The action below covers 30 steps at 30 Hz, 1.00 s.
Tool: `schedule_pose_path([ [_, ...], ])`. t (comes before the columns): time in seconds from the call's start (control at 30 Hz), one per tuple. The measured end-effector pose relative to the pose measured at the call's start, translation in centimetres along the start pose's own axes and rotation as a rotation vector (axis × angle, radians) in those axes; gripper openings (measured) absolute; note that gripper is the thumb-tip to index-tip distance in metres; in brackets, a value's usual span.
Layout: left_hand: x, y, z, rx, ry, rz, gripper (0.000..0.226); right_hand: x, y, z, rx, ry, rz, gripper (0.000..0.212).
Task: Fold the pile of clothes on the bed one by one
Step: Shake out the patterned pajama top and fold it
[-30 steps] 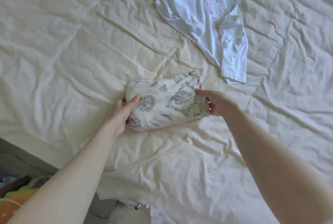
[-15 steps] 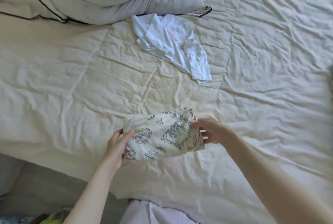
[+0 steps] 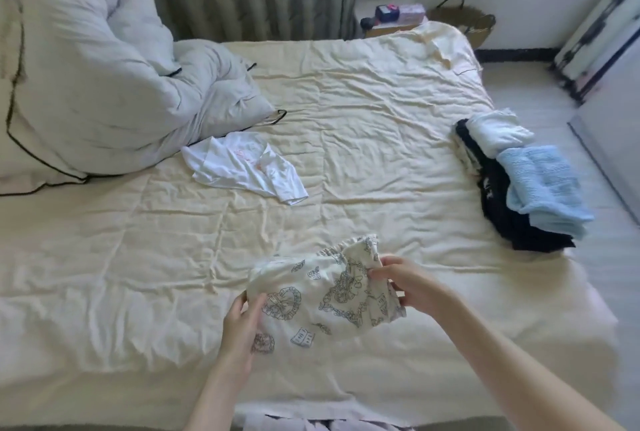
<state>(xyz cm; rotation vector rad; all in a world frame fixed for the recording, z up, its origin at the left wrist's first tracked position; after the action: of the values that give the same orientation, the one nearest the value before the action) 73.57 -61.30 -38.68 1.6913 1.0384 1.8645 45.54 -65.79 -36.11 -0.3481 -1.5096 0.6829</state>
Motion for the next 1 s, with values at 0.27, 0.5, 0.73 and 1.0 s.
schedule_pose_path([
  [0.27,2.4,3.3,-9.9,-0.242,-0.250,-0.121,0.027,7.2,5.5,7.5,-0.203,0.212,0.066,0.021],
  [0.5,3.4,0.4,-13.7,-0.357,-0.330,-0.125,0.018,9.4,12.3,9.0,-0.400,0.264,0.014,0.022],
  [0.73,4.1,-2.9,-18.0,-0.484,-0.288,-0.041,0.031,9.5,17.2,12.2,-0.492,0.260,-0.030,0.017],
  [1.0,2.2,-0.5,-34.1,-0.579,-0.352,-0.132,0.022,7.1,17.1,26.5,-0.592,0.288,-0.039,0.018],
])
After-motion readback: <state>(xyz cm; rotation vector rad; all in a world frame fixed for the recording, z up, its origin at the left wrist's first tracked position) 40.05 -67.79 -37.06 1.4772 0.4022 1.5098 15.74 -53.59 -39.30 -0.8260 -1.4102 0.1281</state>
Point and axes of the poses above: each hand's wrist, its own x-axis away from the middle knuckle, its own z-axis out of the back of the hand, y = z × x, the point moved 5 cm from there along -x, towards the middle knuckle, and after that the axes turned 3 degrees about -y, right-handed, at the moved point
